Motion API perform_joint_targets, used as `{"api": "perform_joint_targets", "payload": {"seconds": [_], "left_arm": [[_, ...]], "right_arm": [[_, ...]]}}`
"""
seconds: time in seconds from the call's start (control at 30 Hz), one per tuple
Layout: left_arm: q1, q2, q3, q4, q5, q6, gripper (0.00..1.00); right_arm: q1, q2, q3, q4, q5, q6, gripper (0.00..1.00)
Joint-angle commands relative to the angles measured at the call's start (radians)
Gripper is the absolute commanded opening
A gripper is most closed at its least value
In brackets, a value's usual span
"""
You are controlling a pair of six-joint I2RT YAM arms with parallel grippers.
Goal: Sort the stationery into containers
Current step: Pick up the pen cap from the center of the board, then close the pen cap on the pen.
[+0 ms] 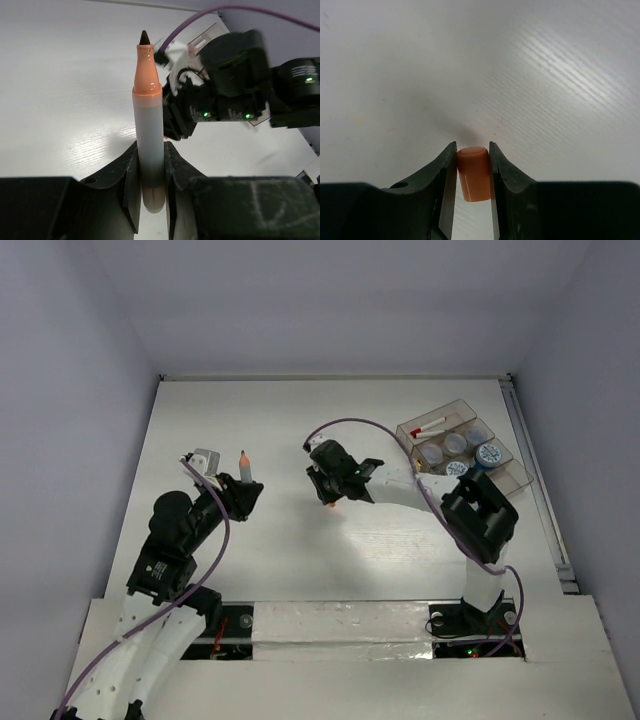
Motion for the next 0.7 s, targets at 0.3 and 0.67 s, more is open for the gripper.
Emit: {"api": "perform_joint_targets", "payload": {"seconds": [0.3, 0.67], "left_arm": [[0.026, 0.052, 0.018, 0.071, 0.095, 0.005, 0.00], [0.026, 0.073, 0.015, 0.078, 0.118, 0.005, 0.00]], "right_arm": [[-0.004, -0.428, -0.115, 0.625, 0.092, 0.402, 0.00], [0.131, -0.341, 0.036, 0.825, 0.083, 0.439, 0.00]]}}
